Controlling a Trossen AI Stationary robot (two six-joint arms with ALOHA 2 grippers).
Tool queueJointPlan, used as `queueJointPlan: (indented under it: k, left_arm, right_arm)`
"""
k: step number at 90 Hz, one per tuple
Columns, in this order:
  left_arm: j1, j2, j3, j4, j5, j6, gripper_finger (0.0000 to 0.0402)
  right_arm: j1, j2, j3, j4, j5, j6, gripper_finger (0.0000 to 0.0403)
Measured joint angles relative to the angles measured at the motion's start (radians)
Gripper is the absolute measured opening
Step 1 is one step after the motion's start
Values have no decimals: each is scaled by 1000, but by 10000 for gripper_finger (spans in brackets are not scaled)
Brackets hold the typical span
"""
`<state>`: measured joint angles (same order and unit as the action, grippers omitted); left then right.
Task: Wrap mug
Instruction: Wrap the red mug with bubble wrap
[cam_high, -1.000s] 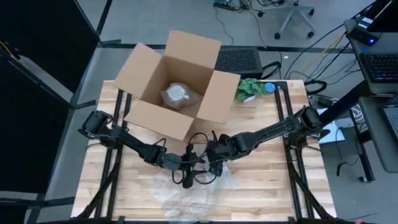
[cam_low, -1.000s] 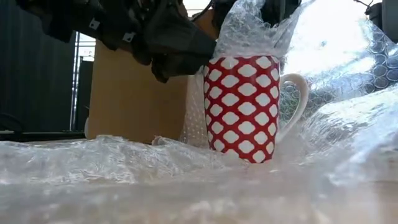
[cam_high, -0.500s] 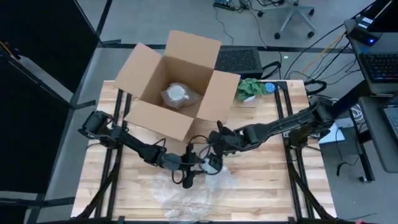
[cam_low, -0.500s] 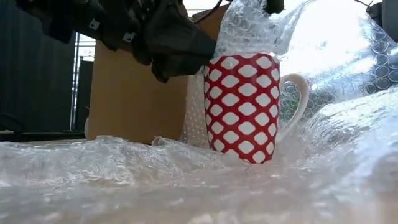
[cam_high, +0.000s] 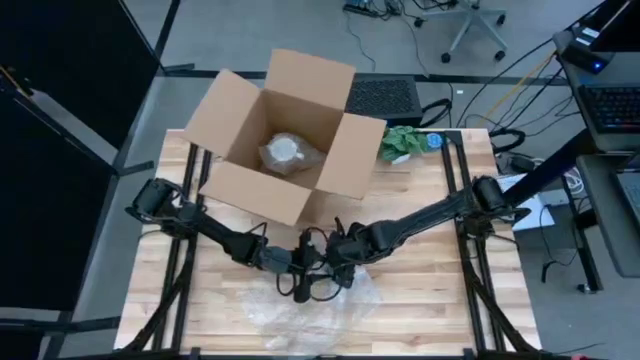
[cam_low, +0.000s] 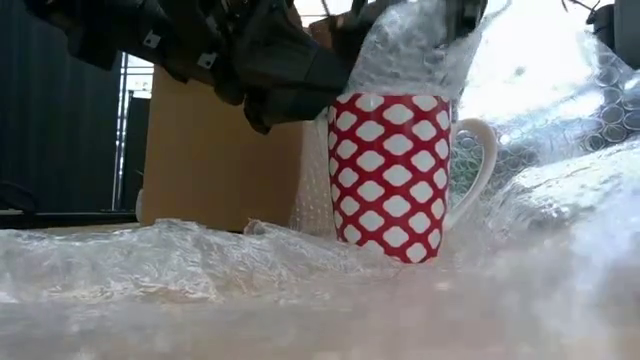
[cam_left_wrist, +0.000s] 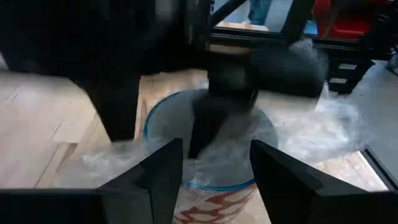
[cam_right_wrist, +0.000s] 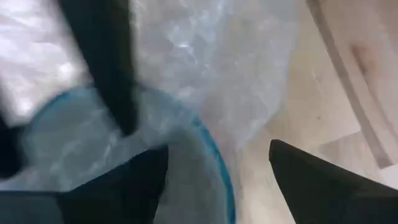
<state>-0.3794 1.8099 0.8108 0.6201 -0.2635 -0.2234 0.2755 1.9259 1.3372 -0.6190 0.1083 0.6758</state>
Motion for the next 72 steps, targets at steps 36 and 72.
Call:
queueJointPlan:
  k: [36,72]
  left_arm:
    - [0,0,0,-3,-2,1,180]
    - [0,0,0,3,-3,1,180]
  right_arm:
    - [-2,8,-5,11,-28,-3,265]
    - [-15,-230,-6,-104,-22,-29,265]
